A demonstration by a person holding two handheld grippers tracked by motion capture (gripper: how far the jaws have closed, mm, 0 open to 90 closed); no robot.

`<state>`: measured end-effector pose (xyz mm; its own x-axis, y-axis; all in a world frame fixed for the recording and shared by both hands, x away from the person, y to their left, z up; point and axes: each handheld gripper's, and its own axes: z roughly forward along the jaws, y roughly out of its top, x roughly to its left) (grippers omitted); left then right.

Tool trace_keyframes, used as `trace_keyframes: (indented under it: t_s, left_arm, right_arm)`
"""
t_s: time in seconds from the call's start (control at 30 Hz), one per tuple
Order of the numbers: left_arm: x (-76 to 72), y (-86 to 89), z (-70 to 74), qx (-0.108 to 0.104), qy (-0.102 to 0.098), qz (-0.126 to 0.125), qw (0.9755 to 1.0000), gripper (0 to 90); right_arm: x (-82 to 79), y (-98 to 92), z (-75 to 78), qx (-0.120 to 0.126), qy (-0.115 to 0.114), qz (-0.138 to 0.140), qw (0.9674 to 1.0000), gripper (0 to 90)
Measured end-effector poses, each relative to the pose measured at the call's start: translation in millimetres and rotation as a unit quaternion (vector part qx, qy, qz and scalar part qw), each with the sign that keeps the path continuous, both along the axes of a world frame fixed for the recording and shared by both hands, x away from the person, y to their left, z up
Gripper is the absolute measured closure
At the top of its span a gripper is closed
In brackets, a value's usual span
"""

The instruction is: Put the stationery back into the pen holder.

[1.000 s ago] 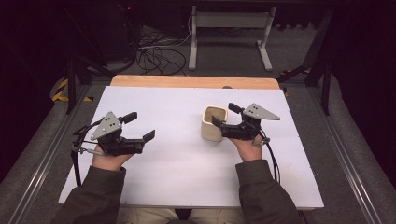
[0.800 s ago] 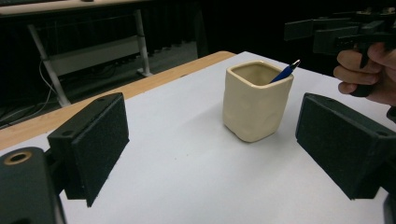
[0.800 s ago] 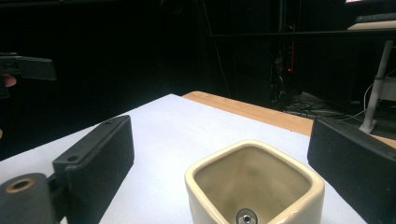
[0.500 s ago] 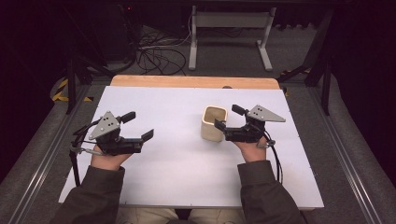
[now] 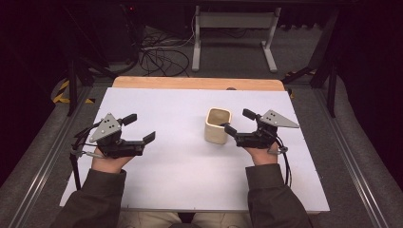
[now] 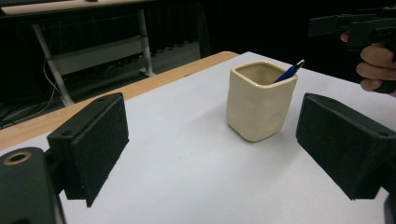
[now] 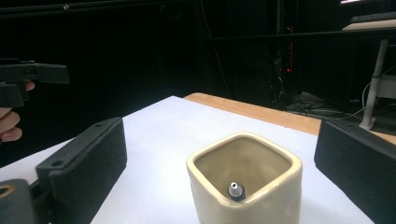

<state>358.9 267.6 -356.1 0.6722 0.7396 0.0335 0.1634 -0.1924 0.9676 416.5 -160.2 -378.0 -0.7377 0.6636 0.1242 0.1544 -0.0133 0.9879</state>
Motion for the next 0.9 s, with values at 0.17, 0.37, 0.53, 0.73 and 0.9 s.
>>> trace_keyframes:
  t_s: [0.17,0.37,0.53,0.73,0.9]
  left_arm:
    - [-0.3,0.9,0.3,-0.001,0.0,0.0,1.0,10.2]
    - [-0.6,2.3,0.9,-0.001,-0.002,0.003,1.0,10.2]
    - [-0.7,3.0,1.1,-0.001,-0.001,0.003,1.0,10.1]
    - [-1.1,4.6,1.2,-0.001,-0.001,0.005,1.0,10.1]
    - [-1.7,6.1,1.7,-0.003,-0.003,0.007,1.0,10.1]
  right_arm:
    - [-2.1,-5.1,-0.7,-0.001,0.001,-0.003,1.0,2.0]
    - [-5.7,-12.2,-0.5,0.001,0.002,-0.007,1.0,1.4]
    - [-7.8,-18.2,-0.4,0.007,0.003,-0.009,0.9999,0.5]
    - [-11.4,-27.5,-0.6,0.016,0.001,-0.02,0.9997,0.0]
    - [-14.9,-37.9,-0.5,0.025,-0.002,-0.029,0.9993,0.0]
